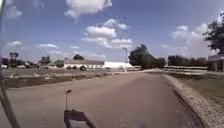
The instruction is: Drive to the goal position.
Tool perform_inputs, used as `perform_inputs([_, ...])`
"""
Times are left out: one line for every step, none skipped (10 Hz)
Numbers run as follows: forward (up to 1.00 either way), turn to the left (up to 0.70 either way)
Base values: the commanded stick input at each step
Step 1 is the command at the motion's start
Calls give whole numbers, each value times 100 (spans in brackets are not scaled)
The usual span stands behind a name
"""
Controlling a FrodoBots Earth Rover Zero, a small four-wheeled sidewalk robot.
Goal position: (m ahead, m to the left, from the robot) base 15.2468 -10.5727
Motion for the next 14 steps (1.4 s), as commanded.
perform_inputs([70, 0])
perform_inputs([70, 0])
perform_inputs([70, 0])
perform_inputs([70, 0])
perform_inputs([70, 0])
perform_inputs([70, 0])
perform_inputs([70, 0])
perform_inputs([70, 0])
perform_inputs([70, 0])
perform_inputs([70, 0])
perform_inputs([70, 0])
perform_inputs([70, 0])
perform_inputs([70, 0])
perform_inputs([70, 0])
